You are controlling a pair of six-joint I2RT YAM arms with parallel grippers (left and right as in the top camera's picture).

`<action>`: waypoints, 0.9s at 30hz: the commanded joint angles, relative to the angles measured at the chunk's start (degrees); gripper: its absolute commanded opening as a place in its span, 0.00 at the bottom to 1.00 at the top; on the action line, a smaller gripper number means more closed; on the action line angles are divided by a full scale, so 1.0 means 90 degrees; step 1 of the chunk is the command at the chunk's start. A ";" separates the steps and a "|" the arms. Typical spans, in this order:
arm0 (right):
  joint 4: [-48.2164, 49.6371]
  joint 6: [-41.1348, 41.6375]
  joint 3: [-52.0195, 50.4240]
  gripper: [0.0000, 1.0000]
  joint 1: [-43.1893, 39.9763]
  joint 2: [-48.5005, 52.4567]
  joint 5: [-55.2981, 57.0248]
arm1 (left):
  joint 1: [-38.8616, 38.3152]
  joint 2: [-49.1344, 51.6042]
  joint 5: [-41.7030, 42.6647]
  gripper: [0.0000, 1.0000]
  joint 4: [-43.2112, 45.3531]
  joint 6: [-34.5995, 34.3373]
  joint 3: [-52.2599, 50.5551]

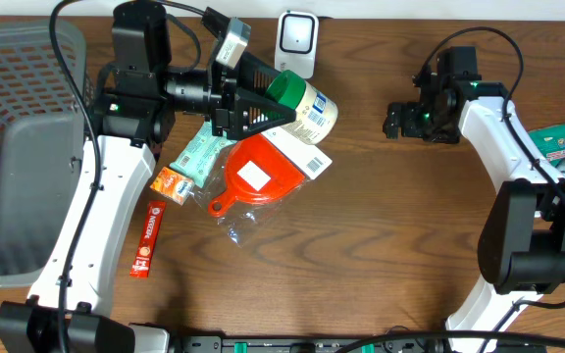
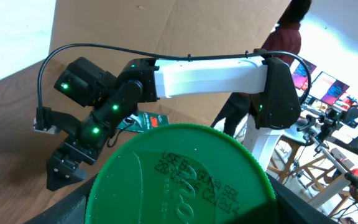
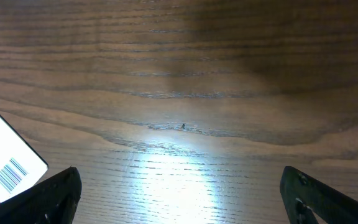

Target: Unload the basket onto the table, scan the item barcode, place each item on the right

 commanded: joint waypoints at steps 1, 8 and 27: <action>-0.0007 -0.0078 0.0087 0.99 -0.0044 -0.0187 0.0005 | -0.0002 -0.0148 0.0204 0.07 0.0036 -0.0053 0.0104; -0.0005 -0.0080 0.0087 0.99 -0.0046 -0.0187 0.0005 | 0.0000 -0.0146 0.0002 0.07 0.0036 -0.0002 0.0102; -0.0002 -0.0080 0.0087 0.99 -0.0044 -0.0187 0.0002 | 0.0005 0.0063 -0.2011 0.07 0.0032 -0.0078 0.0102</action>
